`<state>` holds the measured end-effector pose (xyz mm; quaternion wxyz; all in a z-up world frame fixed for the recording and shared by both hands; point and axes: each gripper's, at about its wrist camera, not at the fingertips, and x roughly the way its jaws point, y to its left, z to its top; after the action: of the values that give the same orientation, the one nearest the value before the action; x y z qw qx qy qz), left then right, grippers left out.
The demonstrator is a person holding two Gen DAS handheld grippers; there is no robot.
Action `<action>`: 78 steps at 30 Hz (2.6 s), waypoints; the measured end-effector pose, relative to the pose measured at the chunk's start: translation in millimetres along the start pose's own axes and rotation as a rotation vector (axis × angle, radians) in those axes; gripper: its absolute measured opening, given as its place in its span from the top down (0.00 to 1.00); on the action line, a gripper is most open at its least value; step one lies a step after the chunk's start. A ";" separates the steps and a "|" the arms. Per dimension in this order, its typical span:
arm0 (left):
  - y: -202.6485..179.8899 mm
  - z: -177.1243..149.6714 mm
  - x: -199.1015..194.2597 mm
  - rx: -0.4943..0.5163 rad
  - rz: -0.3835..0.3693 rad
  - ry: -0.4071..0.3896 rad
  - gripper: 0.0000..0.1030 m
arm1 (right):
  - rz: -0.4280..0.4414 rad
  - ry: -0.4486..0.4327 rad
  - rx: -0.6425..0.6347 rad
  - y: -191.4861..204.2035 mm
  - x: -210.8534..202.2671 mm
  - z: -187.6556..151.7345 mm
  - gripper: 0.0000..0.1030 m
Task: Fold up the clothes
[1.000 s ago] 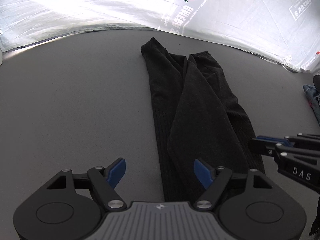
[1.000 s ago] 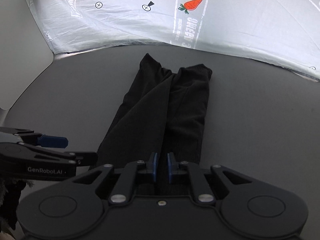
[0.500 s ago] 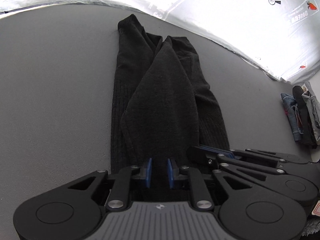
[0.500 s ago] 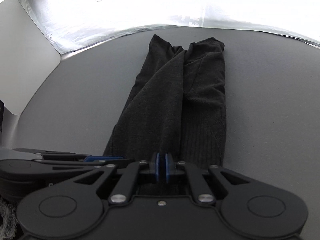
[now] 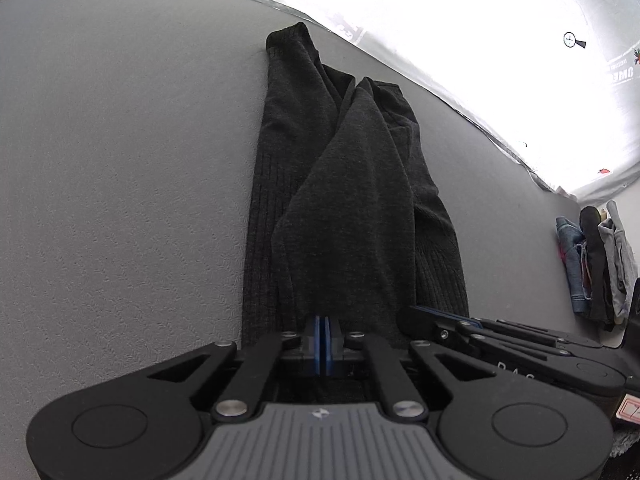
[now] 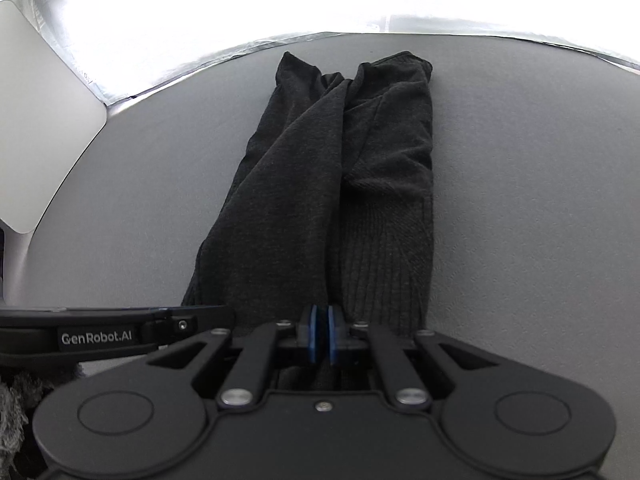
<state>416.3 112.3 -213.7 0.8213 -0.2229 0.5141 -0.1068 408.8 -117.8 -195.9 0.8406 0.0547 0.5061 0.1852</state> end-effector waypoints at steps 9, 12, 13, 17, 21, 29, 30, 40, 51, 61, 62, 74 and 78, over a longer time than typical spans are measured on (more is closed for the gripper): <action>6.6 -11.0 -39.3 0.034 -0.020 -0.054 0.55 | -0.029 -0.045 0.190 -50.7 -47.5 -16.5 0.58; 22.6 -33.8 -55.9 -0.010 -0.014 -0.031 0.55 | 0.028 0.000 0.238 -57.0 -59.9 -46.3 0.58; 27.6 -42.6 -59.7 -0.027 -0.014 -0.015 0.55 | 0.046 0.015 0.254 -59.1 -64.0 -56.2 0.58; 35.3 -76.5 -72.8 -0.053 -0.027 0.055 0.56 | 0.122 0.076 0.317 -67.6 -80.6 -95.9 0.58; 30.3 -102.3 -80.8 -0.012 -0.043 0.100 0.56 | 0.170 0.119 0.322 -59.6 -95.2 -131.7 0.57; 32.5 -148.4 -95.8 -0.021 -0.032 0.129 0.57 | 0.153 0.162 0.249 -35.3 -108.5 -172.7 0.61; 32.0 -152.7 -96.9 -0.019 -0.031 0.132 0.57 | 0.152 0.165 0.233 -33.2 -109.6 -174.7 0.61; 1.8 -175.8 -99.8 0.268 0.089 0.125 0.85 | 0.117 0.155 0.092 -22.2 -106.4 -181.0 0.91; 10.1 -190.9 -162.5 0.042 -0.201 0.137 0.95 | 0.283 0.212 0.102 -36.3 -165.2 -186.5 0.93; -1.7 -145.7 -204.1 -0.125 -0.319 -0.099 0.95 | 0.500 0.023 0.476 -73.1 -210.8 -156.4 0.93; -3.5 -137.1 -205.2 -0.141 -0.336 -0.128 0.95 | 0.510 -0.013 0.474 -73.9 -213.0 -146.6 0.93; -23.2 -20.7 -181.9 -0.195 -0.396 -0.354 0.95 | 0.515 -0.271 0.477 -93.6 -184.4 -20.0 0.93; -21.5 26.1 -149.1 -0.202 -0.371 -0.368 0.95 | 0.500 -0.274 0.494 -105.6 -147.8 23.3 0.93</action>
<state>373.9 160.4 -74.9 0.8409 -0.4095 0.3149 -0.1615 394.2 -267.4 -91.4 0.7908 0.4019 0.3892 0.2482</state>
